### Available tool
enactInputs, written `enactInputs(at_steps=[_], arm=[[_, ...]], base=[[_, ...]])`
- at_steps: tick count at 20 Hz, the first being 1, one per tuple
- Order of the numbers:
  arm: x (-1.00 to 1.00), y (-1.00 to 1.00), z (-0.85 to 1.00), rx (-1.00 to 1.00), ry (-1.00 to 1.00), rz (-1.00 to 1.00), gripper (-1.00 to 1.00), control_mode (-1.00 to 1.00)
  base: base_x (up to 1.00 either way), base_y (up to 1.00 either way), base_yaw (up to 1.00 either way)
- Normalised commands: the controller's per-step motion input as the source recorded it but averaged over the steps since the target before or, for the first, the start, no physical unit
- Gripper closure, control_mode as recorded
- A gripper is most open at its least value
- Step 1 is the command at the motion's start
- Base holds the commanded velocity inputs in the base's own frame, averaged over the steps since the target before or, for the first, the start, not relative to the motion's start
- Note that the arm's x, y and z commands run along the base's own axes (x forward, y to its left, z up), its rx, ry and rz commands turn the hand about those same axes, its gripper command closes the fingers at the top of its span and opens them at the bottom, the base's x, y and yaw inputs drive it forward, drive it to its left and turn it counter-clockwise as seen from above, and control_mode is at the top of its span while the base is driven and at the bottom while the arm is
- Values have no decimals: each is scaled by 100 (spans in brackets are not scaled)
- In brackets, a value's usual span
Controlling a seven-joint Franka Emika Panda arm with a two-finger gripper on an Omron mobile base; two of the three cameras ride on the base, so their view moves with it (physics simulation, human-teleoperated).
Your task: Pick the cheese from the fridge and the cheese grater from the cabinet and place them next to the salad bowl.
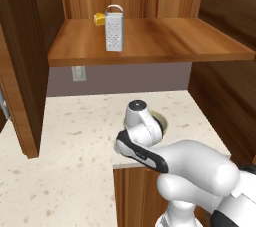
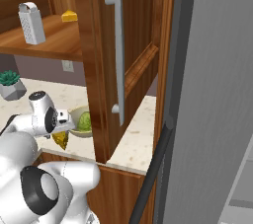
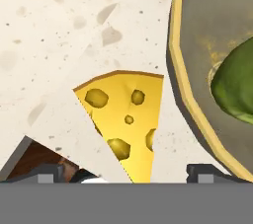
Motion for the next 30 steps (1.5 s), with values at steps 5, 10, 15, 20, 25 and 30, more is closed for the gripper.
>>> enactInputs(at_steps=[5, 10, 15, 20, 25, 30], arm=[[-18, 0, 54, 0, -3, 0, -100, -100], [-18, 0, 63, 1, 0, 0, -100, -100], [-16, 0, 69, 4, 0, 0, -100, -100], [-12, -3, 71, 1, 0, 0, -100, -100], [-16, -6, 67, 4, 0, 0, -100, -100], [-20, -10, 65, 9, -1, 0, -100, -100]], base=[[0, 0, 0], [0, 0, 0], [0, 0, 0], [0, 0, 0], [0, 0, 0], [0, 0, 0]])
